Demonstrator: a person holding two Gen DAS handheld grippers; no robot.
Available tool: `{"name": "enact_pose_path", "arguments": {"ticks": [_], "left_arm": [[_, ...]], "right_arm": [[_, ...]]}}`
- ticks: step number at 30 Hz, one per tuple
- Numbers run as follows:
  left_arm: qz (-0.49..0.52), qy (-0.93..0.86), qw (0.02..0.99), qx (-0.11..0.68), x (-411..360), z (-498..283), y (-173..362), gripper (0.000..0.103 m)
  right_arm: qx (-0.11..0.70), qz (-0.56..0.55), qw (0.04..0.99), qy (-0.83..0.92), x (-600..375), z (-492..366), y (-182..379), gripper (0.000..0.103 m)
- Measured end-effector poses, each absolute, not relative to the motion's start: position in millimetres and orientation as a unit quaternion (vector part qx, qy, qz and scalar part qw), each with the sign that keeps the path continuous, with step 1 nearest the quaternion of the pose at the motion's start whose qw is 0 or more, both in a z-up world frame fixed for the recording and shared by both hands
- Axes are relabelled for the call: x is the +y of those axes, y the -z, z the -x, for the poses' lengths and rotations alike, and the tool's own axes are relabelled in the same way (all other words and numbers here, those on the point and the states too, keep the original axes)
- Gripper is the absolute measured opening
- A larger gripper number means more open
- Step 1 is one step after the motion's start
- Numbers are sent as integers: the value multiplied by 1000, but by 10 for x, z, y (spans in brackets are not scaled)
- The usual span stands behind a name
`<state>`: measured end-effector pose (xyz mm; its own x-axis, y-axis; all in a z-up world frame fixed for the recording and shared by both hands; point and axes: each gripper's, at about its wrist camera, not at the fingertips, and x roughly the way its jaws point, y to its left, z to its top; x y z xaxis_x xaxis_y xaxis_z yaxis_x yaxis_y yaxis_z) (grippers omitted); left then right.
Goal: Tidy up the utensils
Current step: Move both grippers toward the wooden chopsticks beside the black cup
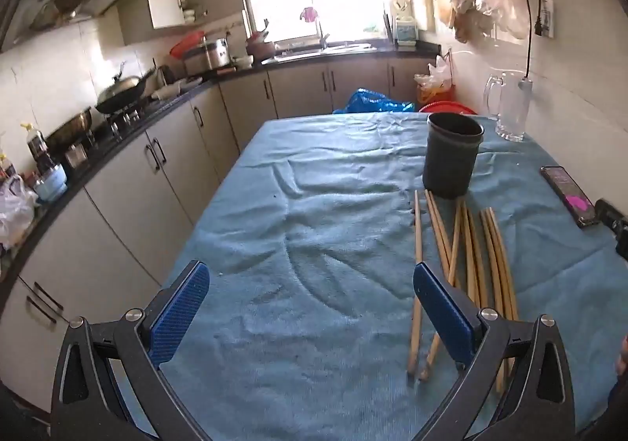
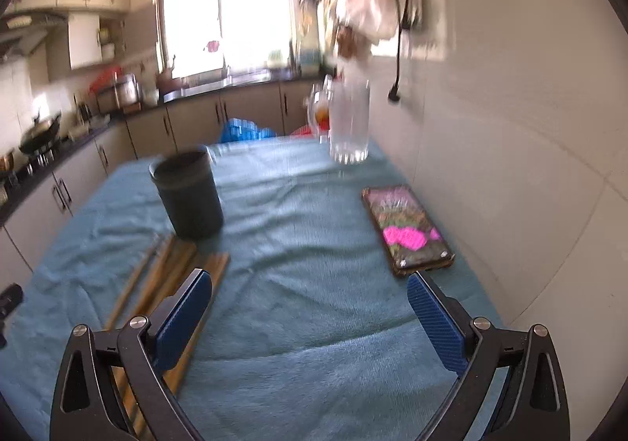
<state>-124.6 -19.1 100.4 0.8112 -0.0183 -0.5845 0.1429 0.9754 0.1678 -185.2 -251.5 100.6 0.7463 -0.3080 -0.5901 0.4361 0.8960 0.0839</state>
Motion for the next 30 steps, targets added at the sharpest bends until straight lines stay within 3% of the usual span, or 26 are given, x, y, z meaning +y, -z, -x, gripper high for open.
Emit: {"name": "enact_pose_path", "arguments": {"ticks": [7, 13, 30], "left_arm": [[-106, 35, 961, 252, -113, 1544, -1176, 103], [-122, 33, 965, 232, -92, 1711, -1244, 103], [-107, 69, 960, 250, -95, 1880, -1377, 103]], "right_arm": [[233, -90, 939, 237, -2210, 2096, -1143, 101], [256, -100, 934, 226, -2001, 2156, -963, 101], [218, -94, 945, 223, -1858, 2354, -1155, 102]]}}
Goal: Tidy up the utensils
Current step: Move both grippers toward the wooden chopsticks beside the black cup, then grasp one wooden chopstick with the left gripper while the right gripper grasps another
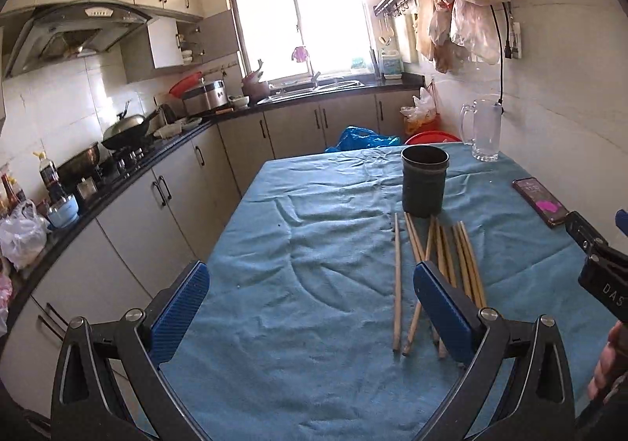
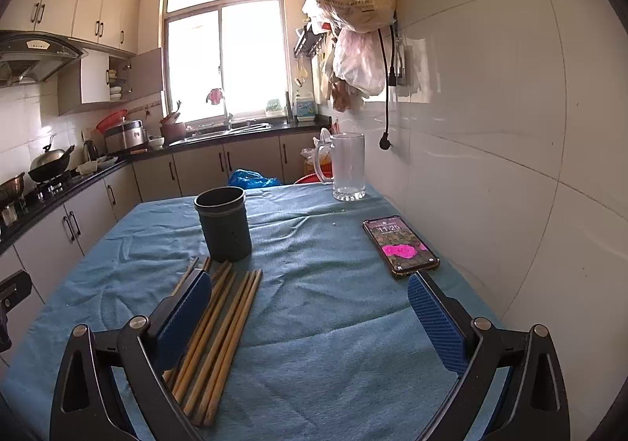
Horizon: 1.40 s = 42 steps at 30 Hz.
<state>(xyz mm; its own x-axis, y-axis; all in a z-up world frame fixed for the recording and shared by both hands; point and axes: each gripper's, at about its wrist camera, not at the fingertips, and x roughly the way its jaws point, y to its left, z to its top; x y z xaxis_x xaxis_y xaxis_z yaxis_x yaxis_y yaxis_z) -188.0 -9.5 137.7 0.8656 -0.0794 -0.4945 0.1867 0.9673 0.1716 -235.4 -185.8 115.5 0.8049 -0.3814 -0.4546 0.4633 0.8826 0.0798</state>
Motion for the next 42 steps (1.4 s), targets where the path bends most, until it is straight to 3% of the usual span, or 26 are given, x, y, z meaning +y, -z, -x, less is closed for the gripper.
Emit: {"name": "enact_pose_path", "arguments": {"ticks": [21, 42], "left_arm": [[-85, 75, 949, 296, 2, 1636, -1220, 103], [-104, 85, 918, 372, -98, 963, -726, 103]], "right_arm": [[186, -68, 952, 232, -1722, 2388, -1227, 103], [315, -73, 929, 181, -1969, 1736, -705, 103]]}}
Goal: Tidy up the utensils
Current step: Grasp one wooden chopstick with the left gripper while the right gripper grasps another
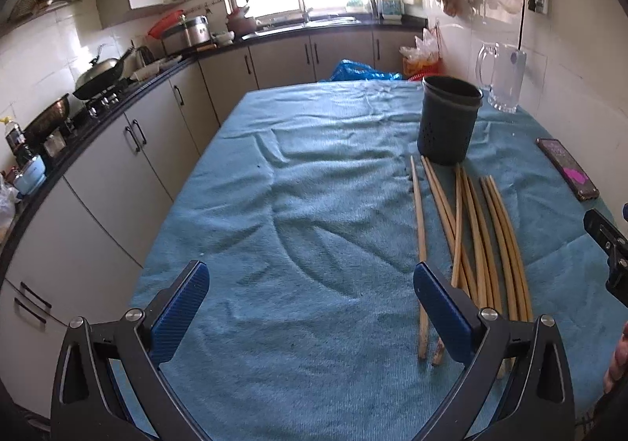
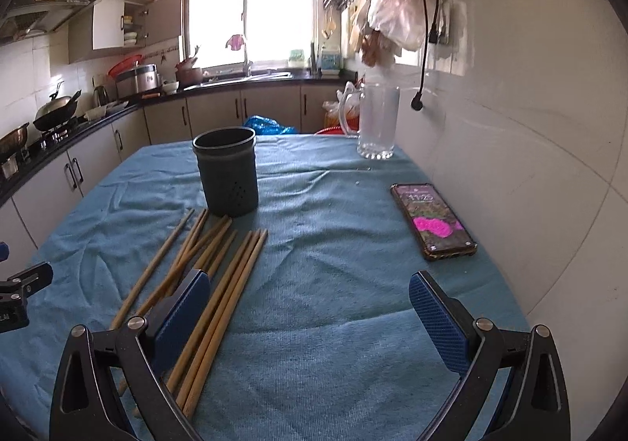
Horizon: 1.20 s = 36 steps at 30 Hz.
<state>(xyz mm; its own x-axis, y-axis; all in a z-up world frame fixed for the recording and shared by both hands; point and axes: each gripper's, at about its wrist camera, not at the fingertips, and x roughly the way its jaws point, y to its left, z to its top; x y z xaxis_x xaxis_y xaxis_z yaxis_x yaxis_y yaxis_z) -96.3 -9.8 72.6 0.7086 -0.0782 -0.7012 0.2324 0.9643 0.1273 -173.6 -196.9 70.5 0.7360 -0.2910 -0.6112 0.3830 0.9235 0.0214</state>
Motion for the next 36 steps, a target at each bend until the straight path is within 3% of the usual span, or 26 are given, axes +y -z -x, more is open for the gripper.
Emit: {"name": "enact_pose_path", "arguments": {"ticks": [6, 8, 15, 17, 21, 24, 26, 27, 36], "left_arm": [[-111, 118, 901, 402, -265, 658, -575, 98], [-116, 135, 891, 417, -369, 553, -508, 86], [-131, 175, 861, 459, -785, 191, -251, 60], [-127, 177, 851, 477, -844, 84, -182, 47], [-126, 189, 843, 488, -967, -38, -146, 41], [-140, 188, 841, 488, -1048, -48, -106, 27], [-139, 193, 838, 490, -1081, -48, -125, 10], [-136, 191, 838, 493, -1081, -52, -136, 7], [-84, 201, 828, 517, -893, -171, -144, 7]], "right_arm": [[361, -99, 915, 149, -2102, 1482, -523, 98], [378, -105, 910, 135, -2124, 1380, -452, 89], [436, -141, 886, 76, -2146, 1066, -190, 57], [447, -146, 880, 66, -2137, 1007, -131, 47], [456, -155, 875, 56, -2120, 941, -74, 44], [463, -154, 871, 52, -2093, 871, -34, 38], [468, -145, 870, 60, -2072, 816, -27, 32], [470, -141, 869, 63, -2065, 792, -27, 31], [471, -167, 865, 41, -2043, 683, -63, 31]]}}
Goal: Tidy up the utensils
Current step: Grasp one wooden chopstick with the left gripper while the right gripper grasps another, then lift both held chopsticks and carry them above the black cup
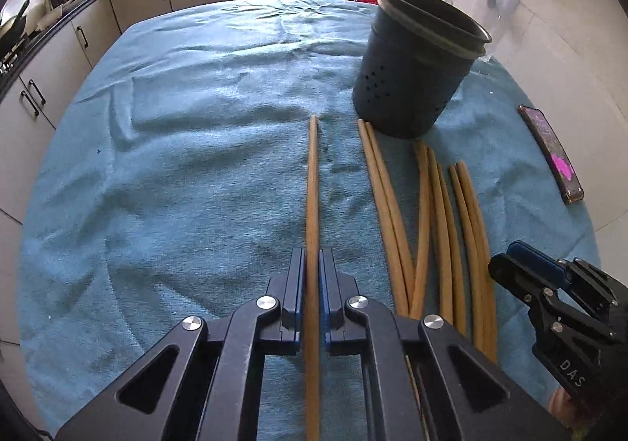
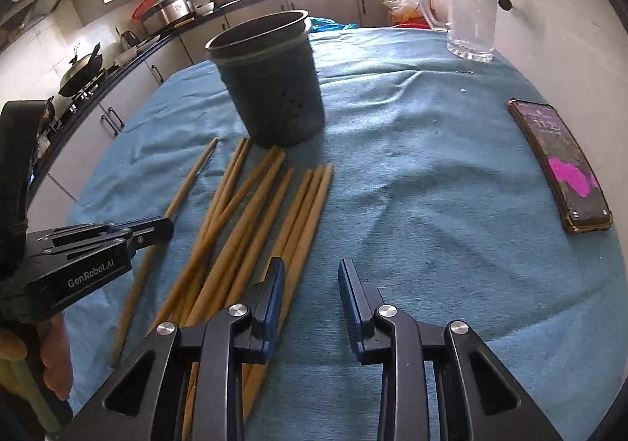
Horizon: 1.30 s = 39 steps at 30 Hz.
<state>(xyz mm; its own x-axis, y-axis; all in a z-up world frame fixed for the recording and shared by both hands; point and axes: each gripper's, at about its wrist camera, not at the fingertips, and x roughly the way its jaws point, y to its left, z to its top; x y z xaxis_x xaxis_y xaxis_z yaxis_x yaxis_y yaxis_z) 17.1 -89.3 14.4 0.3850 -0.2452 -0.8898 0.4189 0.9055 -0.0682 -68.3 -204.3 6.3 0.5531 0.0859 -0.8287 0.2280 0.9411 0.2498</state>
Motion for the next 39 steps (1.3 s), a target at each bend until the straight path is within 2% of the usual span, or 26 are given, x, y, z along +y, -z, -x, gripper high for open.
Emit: {"name": "enact_pose_path", "arguments": {"ticks": [4, 7, 11, 21, 24, 25, 26, 37, 39], "left_arm": [[-86, 203, 828, 515, -876, -161, -159, 7], [-75, 201, 826, 521, -863, -177, -158, 7], [-48, 202, 818, 537, -748, -163, -162, 6], [-52, 205, 794, 571, -515, -4, -220, 7], [-70, 196, 797, 567, -599, -110, -235, 17], [-74, 196, 797, 567, -634, -153, -229, 25], [-77, 195, 795, 570, -667, -206, -210, 26], [-93, 186, 804, 557, -841, -475, -198, 26], [-105, 185, 810, 546, -868, -456, -185, 8]], "right_arm": [[478, -152, 863, 54, -1993, 630, -39, 29], [487, -146, 858, 66, -1978, 572, -37, 17], [491, -164, 853, 65, -2044, 561, -9, 12], [517, -169, 835, 82, -2379, 762, -27, 12], [526, -174, 829, 80, -2458, 709, -29, 12], [531, -171, 826, 79, -2470, 656, -35, 12], [534, -168, 825, 79, -2478, 612, -32, 12], [571, -118, 808, 79, -2495, 52, -9, 12], [570, -108, 812, 72, -2465, 13, -13, 7]]}}
